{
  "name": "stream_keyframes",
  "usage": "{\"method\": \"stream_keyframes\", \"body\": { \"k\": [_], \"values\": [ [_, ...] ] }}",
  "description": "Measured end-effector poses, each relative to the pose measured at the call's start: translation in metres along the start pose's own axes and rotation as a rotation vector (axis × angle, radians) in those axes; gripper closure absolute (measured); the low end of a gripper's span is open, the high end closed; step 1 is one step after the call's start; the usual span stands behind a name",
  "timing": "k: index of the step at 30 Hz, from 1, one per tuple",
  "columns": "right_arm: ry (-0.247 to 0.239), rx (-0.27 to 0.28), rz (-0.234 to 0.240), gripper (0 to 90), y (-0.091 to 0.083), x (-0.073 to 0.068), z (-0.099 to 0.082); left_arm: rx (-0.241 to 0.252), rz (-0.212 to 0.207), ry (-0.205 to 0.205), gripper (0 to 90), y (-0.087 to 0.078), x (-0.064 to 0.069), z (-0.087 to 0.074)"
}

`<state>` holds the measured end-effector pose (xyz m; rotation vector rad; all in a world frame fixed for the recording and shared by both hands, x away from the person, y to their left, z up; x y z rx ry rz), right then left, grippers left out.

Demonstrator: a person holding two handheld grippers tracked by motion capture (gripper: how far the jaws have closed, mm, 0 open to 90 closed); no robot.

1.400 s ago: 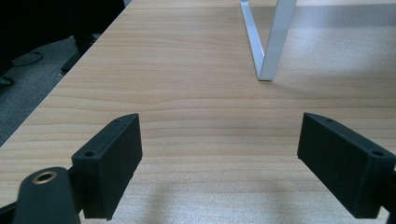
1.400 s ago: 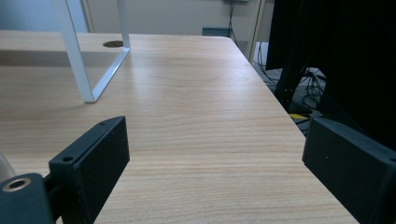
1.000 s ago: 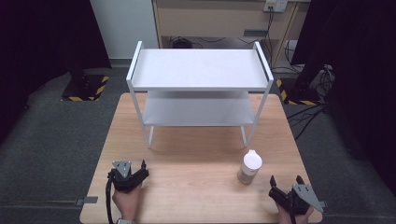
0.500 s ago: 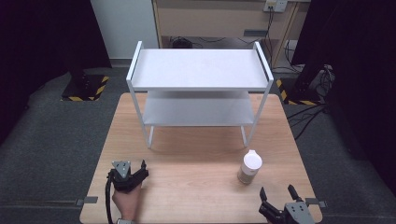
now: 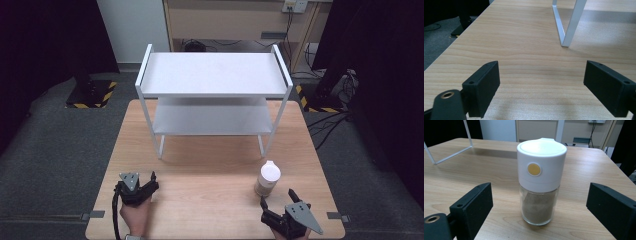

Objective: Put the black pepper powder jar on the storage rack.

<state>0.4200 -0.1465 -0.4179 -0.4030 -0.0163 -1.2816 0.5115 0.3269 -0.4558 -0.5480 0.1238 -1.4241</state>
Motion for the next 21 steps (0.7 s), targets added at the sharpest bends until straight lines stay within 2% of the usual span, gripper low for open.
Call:
{"method": "stream_keyframes", "body": {
  "k": [4,8,10,13,21],
  "values": [
    [0.003,-0.006,0.0,6.6,0.008,0.0,0.002,0.0,-0.003,0.002,13.1,0.0,-0.001,0.0],
    [0.054,-0.019,0.001,6.2,0.015,0.004,0.005,-0.001,-0.007,0.002,13.3,0.0,-0.001,0.0],
    [0.061,-0.031,-0.001,6.2,0.019,0.005,0.009,0.0,-0.007,0.001,13.3,0.0,-0.001,0.0],
    [0.058,-0.039,-0.003,6.4,0.024,0.007,0.012,0.0,-0.008,0.001,13.3,0.0,-0.001,0.0],
    [0.037,-0.069,0.043,10.5,0.051,0.015,0.026,-0.001,-0.006,-0.002,13.1,0.0,-0.001,0.0]
  ]
}}
Point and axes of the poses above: each handheld gripper's, and its own axes: y roughly forward along the jaws, z roughly out of its top, x roughly to its right, the point moved 2 cm from there along y, roughly forward along the jaws, and after that the axes turned 13 degrees about -y, right-handed, at the moved point
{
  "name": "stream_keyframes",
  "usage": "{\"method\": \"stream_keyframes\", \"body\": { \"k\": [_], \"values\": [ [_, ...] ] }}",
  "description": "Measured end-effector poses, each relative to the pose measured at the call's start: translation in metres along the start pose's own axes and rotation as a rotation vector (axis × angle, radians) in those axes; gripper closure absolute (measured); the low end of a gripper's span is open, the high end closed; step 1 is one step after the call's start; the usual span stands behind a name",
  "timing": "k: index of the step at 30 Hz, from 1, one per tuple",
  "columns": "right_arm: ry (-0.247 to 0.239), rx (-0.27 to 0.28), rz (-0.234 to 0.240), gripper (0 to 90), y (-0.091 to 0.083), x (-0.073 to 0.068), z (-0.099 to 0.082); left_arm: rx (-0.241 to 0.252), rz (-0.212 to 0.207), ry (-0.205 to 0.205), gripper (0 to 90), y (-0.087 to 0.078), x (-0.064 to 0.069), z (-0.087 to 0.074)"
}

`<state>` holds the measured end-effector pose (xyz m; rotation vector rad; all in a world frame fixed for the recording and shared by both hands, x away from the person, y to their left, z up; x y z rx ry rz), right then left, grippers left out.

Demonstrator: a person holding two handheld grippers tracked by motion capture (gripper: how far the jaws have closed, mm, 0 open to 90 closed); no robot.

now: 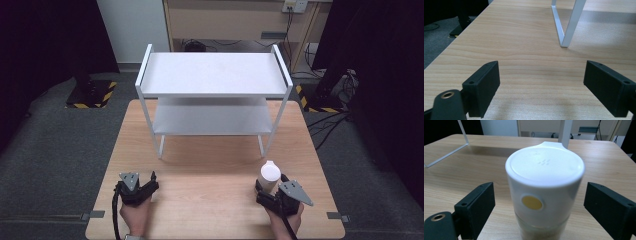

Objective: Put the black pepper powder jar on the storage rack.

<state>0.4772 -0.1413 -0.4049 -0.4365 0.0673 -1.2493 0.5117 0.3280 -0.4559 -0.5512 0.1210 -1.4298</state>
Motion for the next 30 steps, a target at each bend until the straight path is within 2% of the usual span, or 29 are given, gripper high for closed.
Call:
{"method": "stream_keyframes", "body": {
  "k": [7,15,30],
  "values": [
    [0.017,-0.015,0.001,14.2,0.012,0.004,0.004,-0.001,0.0,0.0,13.1,0.0,0.0,0.0],
    [0.023,-0.015,0.008,28.1,0.015,0.006,0.002,-0.005,-0.001,-0.002,13.1,0.001,0.0,0.001],
    [0.005,-0.022,0.011,28.9,0.018,0.006,0.001,-0.01,-0.001,-0.001,13.2,0.001,0.0,0.001]
  ]
}}
Point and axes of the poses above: each handheld gripper's, and its own axes: y roughly forward along the jaws, z roughly out of its top, x roughly to its right, the point moved 2 cm from there along y, roughly forward along the jaws, and after that the axes turned 13 degrees about -y, right-handed, at the moved point
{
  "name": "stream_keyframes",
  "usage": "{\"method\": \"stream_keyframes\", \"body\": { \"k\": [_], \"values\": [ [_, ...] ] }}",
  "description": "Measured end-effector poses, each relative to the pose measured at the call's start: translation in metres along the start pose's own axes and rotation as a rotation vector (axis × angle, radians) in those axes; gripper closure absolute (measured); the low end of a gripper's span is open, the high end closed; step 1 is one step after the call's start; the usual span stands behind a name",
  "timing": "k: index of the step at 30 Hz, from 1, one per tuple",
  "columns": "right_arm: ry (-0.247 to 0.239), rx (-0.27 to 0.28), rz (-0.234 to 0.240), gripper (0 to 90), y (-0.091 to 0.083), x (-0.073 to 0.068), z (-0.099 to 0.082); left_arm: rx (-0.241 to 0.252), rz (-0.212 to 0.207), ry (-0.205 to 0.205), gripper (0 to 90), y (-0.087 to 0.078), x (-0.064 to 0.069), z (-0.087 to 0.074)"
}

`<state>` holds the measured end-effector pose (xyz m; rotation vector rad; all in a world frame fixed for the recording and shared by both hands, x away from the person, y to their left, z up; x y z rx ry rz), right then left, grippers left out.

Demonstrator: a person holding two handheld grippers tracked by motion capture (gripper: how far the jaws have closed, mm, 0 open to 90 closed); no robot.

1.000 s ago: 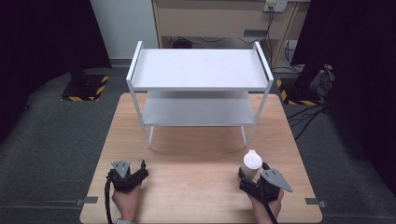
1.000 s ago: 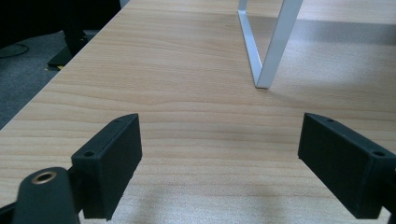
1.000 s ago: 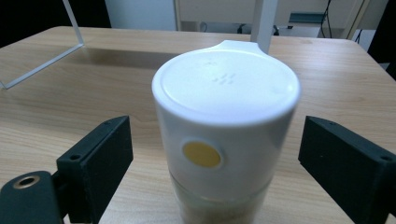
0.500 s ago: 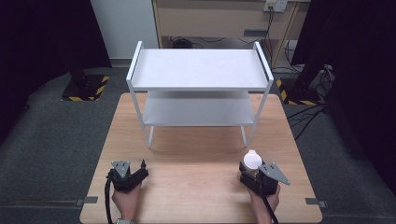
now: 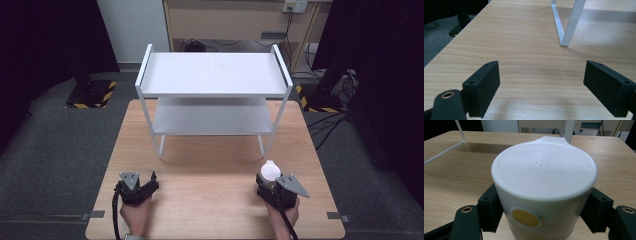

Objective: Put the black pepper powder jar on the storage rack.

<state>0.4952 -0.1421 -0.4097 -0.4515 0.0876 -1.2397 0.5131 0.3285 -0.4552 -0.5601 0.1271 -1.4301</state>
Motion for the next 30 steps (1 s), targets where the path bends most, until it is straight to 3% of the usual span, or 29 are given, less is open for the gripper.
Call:
{"method": "stream_keyframes", "body": {
  "k": [13,19,30],
  "values": [
    [-0.032,-0.012,-0.018,30.7,-0.002,-0.005,0.003,-0.002,0.0,0.002,13.2,0.001,0.001,0.0],
    [-0.055,0.002,0.001,30.7,-0.006,-0.006,0.01,-0.002,-0.002,0.001,13.2,0.001,0.0,0.0],
    [-0.101,0.051,0.062,30.8,-0.013,-0.006,0.062,0.0,-0.011,0.01,13.1,0.001,-0.001,0.0]
  ]
}}
Point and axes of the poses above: each handheld gripper's, and its own axes: y roughly forward along the jaws, z roughly out of its top, x roughly to its right, the point moved 2 cm from there along y, roughly forward along the jaws, and after that the axes turned 13 degrees about -y, right-handed, at the moved point
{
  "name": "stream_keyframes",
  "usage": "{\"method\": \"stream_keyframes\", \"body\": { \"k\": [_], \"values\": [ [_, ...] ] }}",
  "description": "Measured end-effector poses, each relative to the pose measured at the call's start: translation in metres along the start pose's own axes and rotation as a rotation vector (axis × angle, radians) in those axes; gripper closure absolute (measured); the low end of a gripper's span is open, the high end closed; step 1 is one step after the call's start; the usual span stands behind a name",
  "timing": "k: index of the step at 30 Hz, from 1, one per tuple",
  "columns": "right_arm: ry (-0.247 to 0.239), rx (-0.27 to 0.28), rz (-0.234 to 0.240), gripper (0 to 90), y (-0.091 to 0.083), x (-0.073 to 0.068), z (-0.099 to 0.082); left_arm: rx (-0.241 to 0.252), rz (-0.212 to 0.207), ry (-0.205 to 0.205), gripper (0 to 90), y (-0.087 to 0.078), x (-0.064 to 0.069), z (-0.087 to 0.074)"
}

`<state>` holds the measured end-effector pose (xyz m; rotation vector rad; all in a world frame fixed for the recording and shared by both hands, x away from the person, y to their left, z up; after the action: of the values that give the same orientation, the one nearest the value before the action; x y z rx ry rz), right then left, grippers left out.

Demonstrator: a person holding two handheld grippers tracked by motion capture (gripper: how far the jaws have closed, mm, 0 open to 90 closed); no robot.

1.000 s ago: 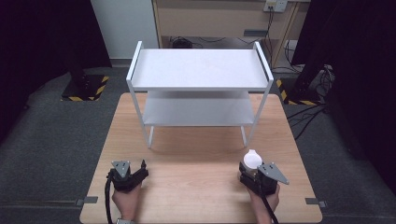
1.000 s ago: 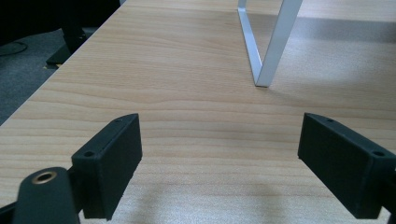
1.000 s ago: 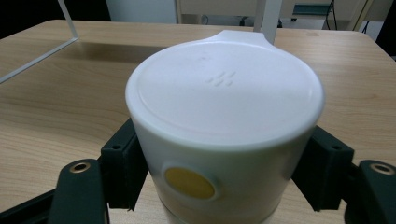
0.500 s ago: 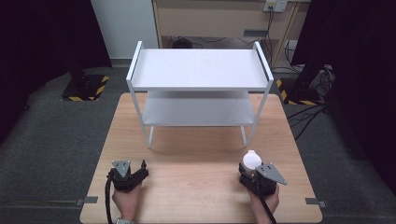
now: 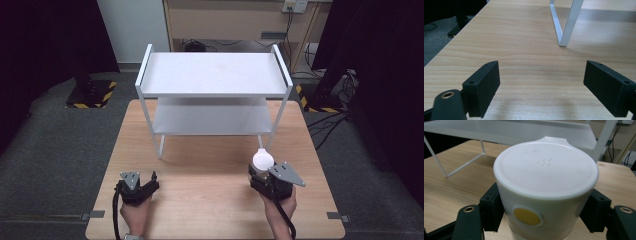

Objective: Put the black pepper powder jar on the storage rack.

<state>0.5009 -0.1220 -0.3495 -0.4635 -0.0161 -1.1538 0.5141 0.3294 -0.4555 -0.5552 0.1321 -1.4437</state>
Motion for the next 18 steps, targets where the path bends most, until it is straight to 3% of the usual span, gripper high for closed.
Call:
{"method": "stream_keyframes", "body": {
  "k": [8,18],
  "values": [
    [-0.032,0.023,0.027,30.8,0.007,0.004,0.035,-0.002,-0.005,0.01,13.1,0.0,0.0,0.0],
    [-0.022,0.047,0.035,30.8,0.019,0.02,0.069,0.001,-0.008,0.008,13.1,0.0,-0.001,0.0]
  ]
}}
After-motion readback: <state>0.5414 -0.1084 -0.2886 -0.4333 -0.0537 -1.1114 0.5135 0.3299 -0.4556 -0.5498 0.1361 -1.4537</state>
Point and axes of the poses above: each handheld gripper's, and its own axes: y roughly forward along the jaws, z roughly out of its top, x roughly to its right, the point moved 2 cm from there along y, roughly forward along the jaws, and after that the axes turned 13 degrees about -y, right-handed, at the moved point
